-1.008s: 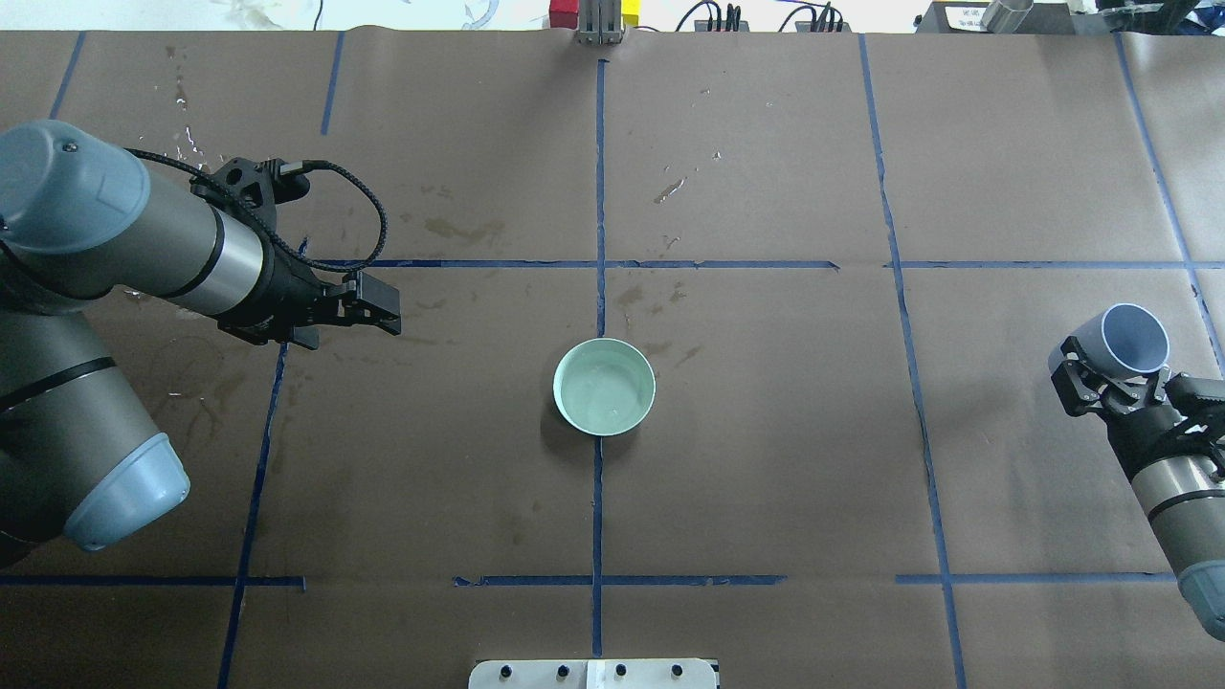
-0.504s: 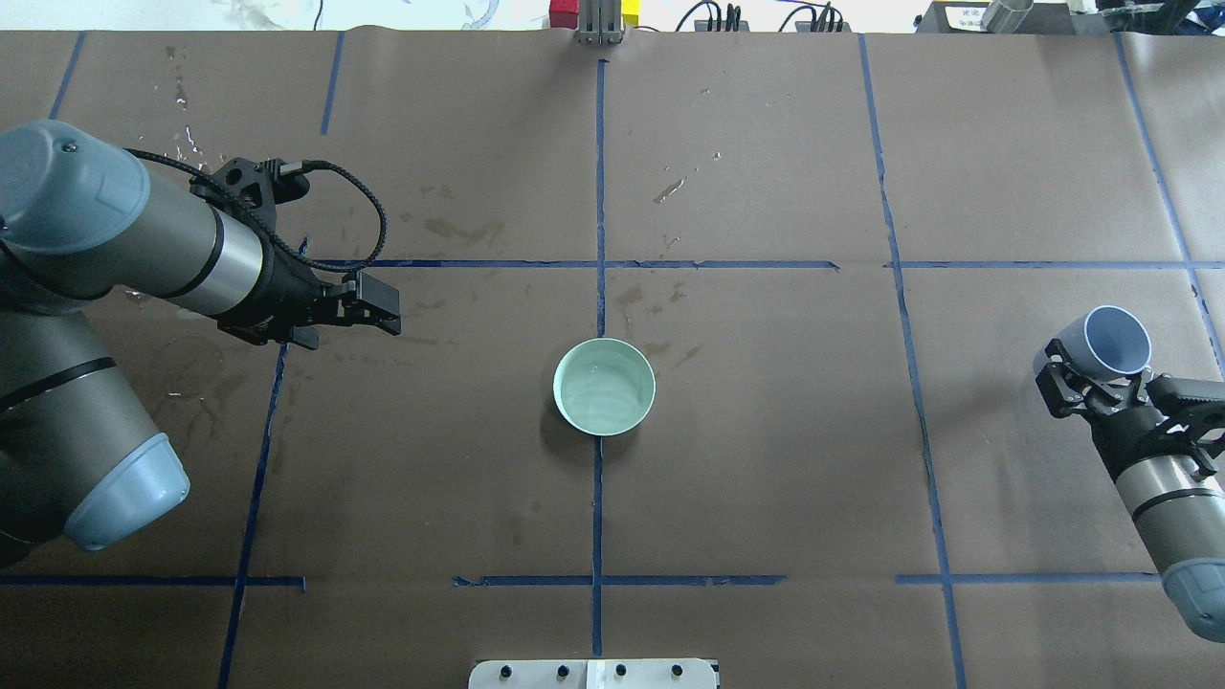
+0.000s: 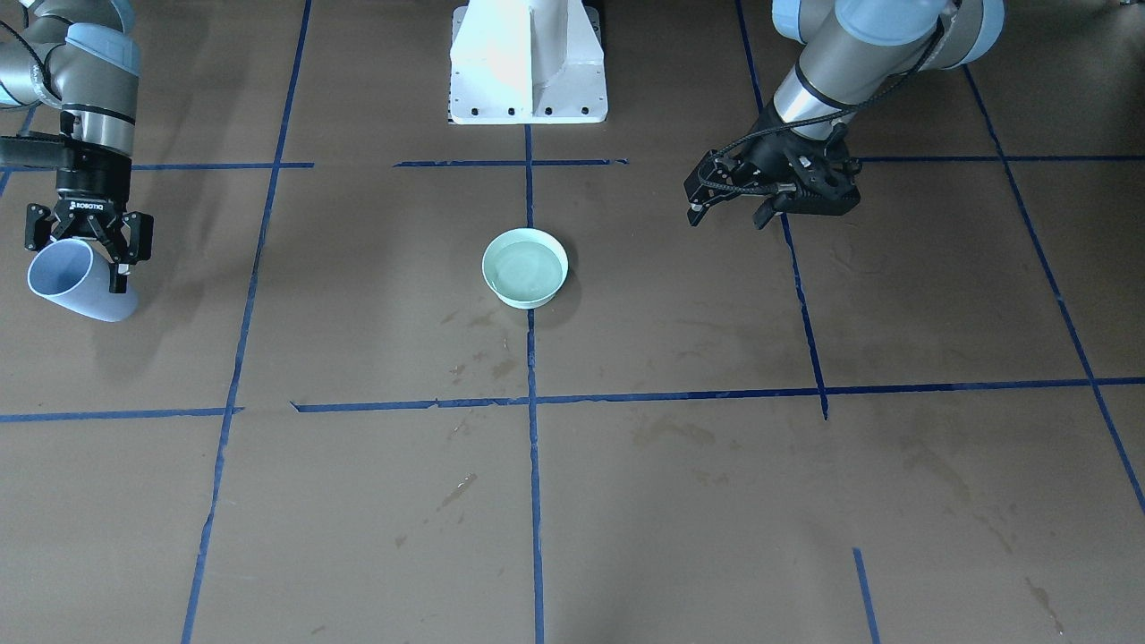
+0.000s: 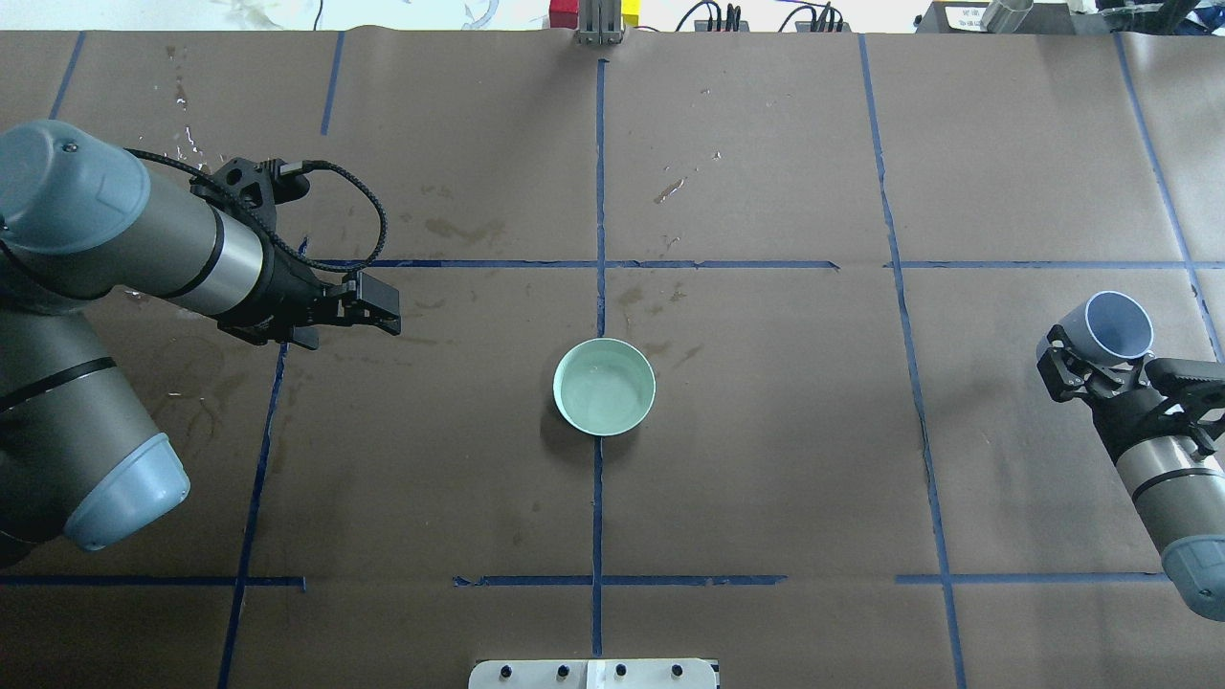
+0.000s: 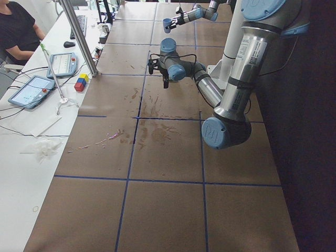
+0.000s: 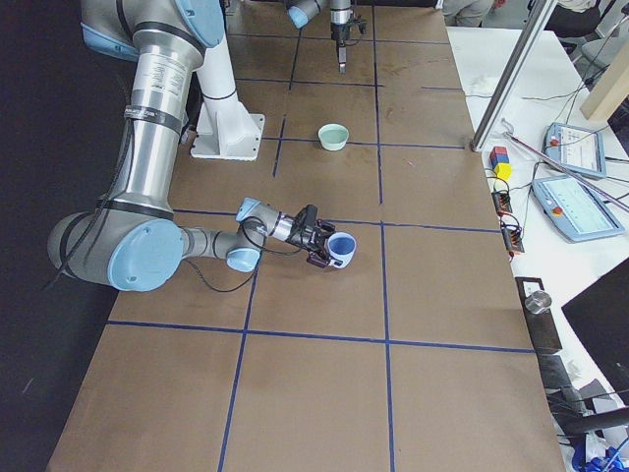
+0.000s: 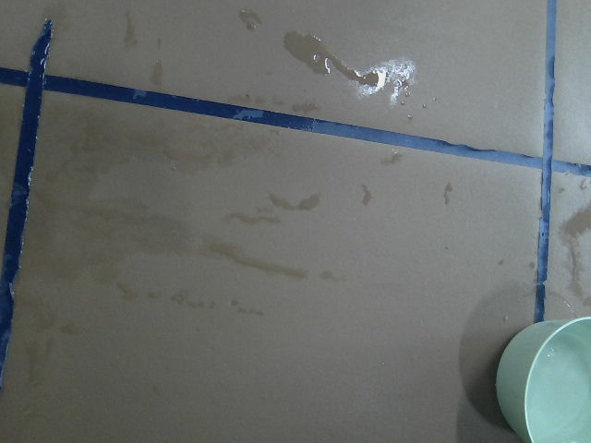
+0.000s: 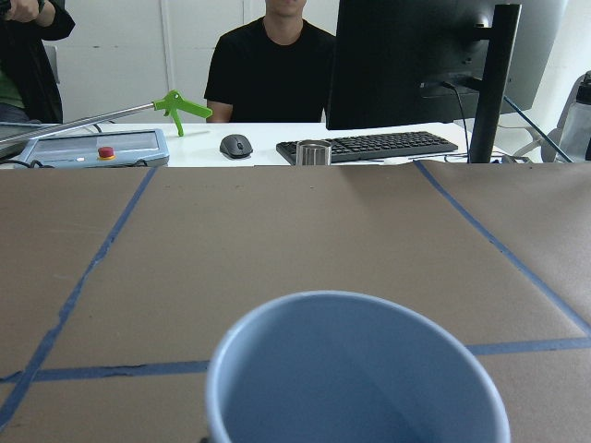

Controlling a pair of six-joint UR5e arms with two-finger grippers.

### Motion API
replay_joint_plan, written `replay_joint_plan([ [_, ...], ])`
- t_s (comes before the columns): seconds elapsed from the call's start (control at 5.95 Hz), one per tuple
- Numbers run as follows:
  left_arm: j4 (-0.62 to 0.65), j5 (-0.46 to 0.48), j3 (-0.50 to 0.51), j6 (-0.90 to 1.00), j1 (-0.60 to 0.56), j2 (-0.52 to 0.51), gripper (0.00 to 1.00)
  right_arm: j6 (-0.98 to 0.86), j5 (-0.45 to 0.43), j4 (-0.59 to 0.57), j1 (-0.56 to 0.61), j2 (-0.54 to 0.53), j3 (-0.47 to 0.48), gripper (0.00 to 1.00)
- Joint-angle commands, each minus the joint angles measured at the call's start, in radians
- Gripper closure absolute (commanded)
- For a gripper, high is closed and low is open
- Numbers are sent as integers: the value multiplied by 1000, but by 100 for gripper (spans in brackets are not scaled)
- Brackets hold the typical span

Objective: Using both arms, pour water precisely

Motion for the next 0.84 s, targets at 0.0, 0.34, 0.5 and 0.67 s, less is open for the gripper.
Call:
replay_joint_plan([
  [0.0, 0, 0, -2, 0, 0, 0, 0, -9, 10, 1, 20, 56, -50, 98],
  [0.34, 2, 0, -7, -1, -2, 0, 0, -9, 15, 3, 32, 58, -52, 94],
  [0.5, 2, -1, -10, -1, -2, 0, 0, -9, 15, 3, 32, 58, -52, 81],
  [0.67, 2, -2, -13, -1, -2, 1, 0, -9, 15, 4, 32, 56, -52, 63],
])
